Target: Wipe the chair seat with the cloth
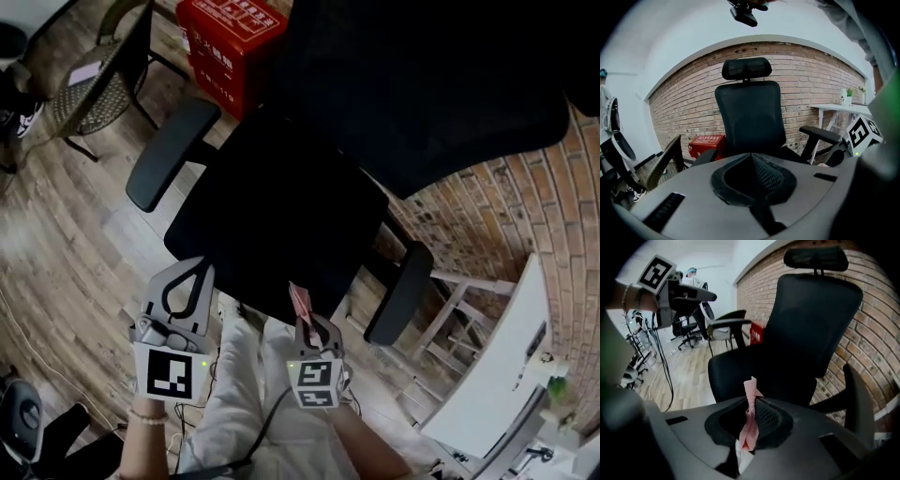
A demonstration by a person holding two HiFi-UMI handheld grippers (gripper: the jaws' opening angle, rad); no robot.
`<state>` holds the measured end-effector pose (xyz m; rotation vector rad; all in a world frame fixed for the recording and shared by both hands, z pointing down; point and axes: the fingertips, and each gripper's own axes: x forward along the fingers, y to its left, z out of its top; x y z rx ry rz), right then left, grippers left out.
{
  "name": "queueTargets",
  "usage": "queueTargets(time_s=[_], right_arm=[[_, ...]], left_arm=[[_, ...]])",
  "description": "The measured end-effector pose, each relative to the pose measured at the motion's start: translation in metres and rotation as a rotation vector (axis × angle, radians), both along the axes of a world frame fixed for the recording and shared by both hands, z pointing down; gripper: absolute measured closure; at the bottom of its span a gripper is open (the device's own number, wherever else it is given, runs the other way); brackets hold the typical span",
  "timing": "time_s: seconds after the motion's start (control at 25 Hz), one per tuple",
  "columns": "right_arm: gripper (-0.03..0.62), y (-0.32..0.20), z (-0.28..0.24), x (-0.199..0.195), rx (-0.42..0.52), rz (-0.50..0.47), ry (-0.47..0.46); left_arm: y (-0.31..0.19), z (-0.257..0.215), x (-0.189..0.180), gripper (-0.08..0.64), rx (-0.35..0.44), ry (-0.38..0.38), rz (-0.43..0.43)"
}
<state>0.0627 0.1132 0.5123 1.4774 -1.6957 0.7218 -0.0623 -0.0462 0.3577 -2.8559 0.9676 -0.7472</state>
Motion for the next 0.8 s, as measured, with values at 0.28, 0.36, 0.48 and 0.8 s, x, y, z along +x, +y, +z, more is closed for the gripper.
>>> queueTargets(time_s=[0.28,0.36,0.48,0.8], right_arm=[[0.537,-0.068,-0.14,0.003,0.262,0.021,-0.069],[0.537,-0.078,-0.176,0.007,0.318,0.015,-0.083],[0.537,-0.089,-0.224,0.015,0.393,-0.003,-0.09],[0.537,-0.105,-0.338,0.02,0.569,-0.079,-0.136]], left_arm=[[-0.005,-0.117,-0.004,0.541,0.017,0.156,-0.093],[-0.006,-0.147,-0.007,0.541,0.014,0.209,-0.145],[-0.008,-0.188,-0.01,0.541,0.049,0.234,-0.179],[0.002,-0.277,-0.016,0.541,0.121,0.249,-0.182]])
